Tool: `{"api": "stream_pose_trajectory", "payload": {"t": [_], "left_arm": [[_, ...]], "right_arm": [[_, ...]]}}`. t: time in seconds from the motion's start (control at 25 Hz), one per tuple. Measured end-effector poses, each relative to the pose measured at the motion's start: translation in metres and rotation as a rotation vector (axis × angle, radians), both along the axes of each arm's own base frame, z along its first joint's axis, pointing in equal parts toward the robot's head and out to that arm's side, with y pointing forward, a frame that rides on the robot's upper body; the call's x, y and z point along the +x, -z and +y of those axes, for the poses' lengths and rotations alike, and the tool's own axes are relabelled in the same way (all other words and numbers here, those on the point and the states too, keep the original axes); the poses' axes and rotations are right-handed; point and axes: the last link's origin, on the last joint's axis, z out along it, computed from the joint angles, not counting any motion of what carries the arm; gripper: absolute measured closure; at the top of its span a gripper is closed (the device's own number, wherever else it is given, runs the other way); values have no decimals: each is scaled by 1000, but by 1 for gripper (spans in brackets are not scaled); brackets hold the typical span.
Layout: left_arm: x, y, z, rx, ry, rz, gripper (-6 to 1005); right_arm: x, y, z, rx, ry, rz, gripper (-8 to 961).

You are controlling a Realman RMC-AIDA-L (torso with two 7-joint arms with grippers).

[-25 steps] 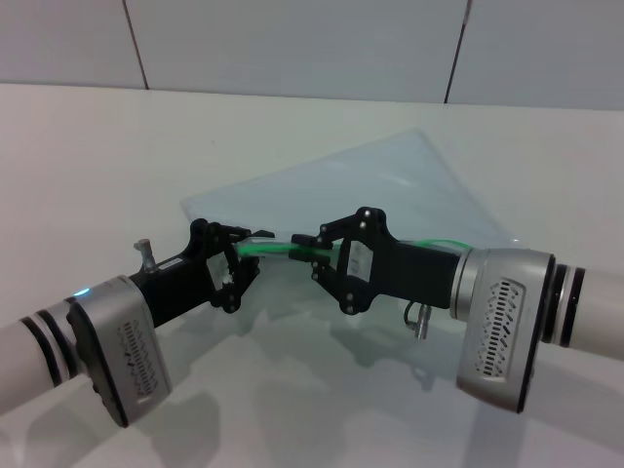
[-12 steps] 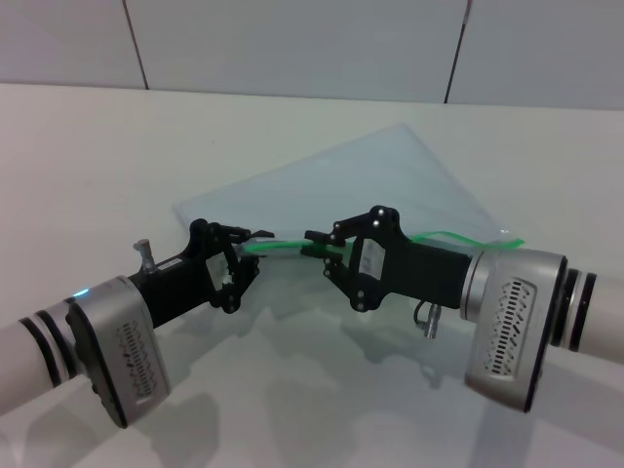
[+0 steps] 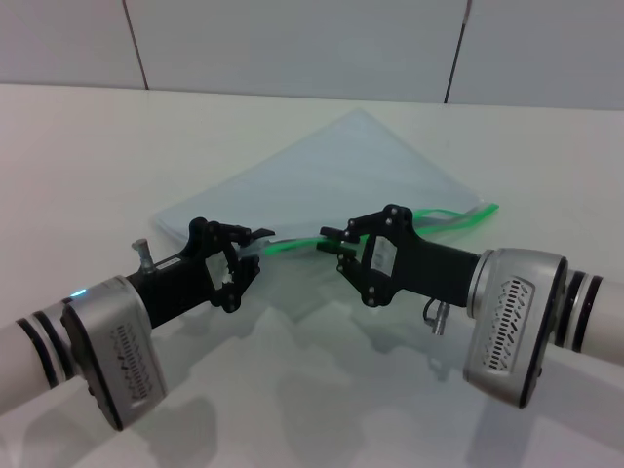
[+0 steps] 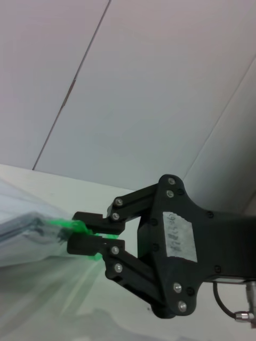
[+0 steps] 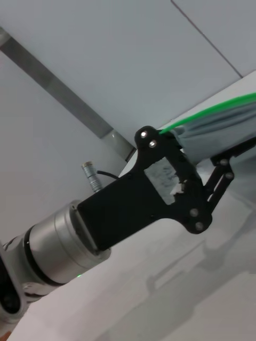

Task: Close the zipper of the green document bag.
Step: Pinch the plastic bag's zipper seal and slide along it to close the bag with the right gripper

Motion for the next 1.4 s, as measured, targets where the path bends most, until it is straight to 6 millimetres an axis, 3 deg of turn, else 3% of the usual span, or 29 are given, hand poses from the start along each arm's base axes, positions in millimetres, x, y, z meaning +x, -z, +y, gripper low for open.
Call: {"api": "stream_pose_trajectory", "payload": {"t": [0.72, 1.4], "left_arm": [[-2, -1, -4, 10, 12, 7, 945], [-5, -1, -7, 10, 4, 9, 945]], "right_arm": [[13, -11, 7, 63, 56, 13, 860], [38, -23, 14, 142, 156, -17, 853]]}}
